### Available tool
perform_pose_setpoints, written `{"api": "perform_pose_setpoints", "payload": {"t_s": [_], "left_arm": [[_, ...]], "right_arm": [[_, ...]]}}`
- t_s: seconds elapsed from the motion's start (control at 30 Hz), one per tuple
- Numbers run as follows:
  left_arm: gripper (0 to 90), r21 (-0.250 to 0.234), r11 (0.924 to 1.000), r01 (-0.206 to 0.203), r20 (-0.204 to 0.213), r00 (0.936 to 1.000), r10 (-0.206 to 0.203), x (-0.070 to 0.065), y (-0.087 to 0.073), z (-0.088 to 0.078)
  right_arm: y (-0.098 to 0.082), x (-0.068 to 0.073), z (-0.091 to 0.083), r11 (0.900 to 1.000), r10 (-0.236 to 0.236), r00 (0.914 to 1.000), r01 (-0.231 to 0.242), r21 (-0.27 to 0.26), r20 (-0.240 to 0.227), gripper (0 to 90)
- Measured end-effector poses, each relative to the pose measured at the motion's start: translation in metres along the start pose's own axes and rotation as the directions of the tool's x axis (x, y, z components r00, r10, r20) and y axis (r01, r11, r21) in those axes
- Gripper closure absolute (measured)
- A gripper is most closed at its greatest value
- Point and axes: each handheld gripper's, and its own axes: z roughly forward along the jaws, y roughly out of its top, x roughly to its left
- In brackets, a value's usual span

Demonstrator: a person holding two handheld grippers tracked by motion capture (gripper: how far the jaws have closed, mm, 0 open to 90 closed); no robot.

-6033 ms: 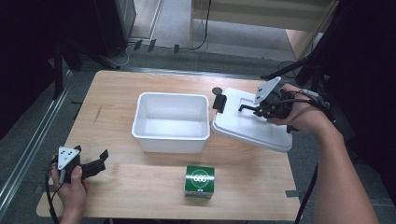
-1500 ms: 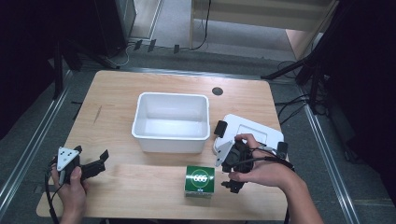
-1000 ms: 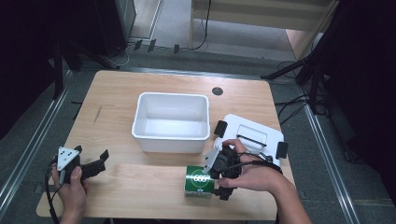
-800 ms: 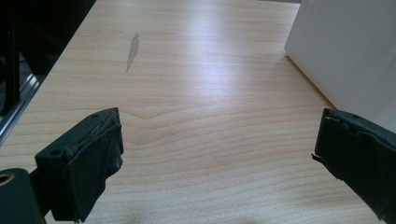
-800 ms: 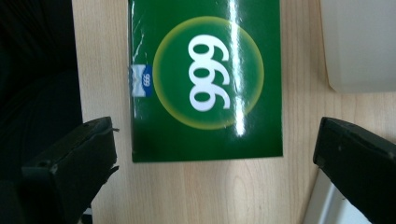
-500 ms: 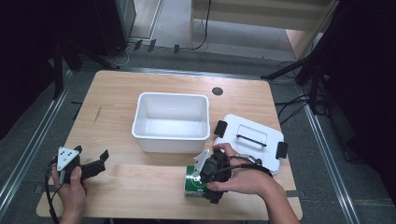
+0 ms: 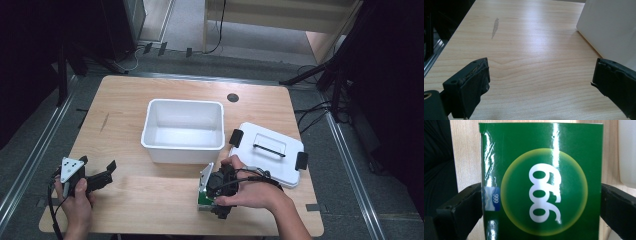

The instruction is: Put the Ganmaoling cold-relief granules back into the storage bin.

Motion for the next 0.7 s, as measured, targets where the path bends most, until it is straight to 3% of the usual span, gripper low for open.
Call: {"api": "perform_pose_setpoints", "payload": {"t_s": [0.2,0.7], "left_arm": [[1.7,-0.002,1.0000,0.000,0.000,1.0000,0.000,0.0000,0.0001,0.0002],[1.7,-0.002,1.0000,0.003,0.002,1.0000,-0.003,0.0003,0.0001,0.0003]], "right_arm": [[0.0016,-0.0005,0.0041,1.000,0.004,1.0000,-0.004,0.011,-0.004,0.1],[0.0047,-0.0015,0.0096,1.000,-0.014,0.9998,0.014,0.014,-0.015,13.4]]}}
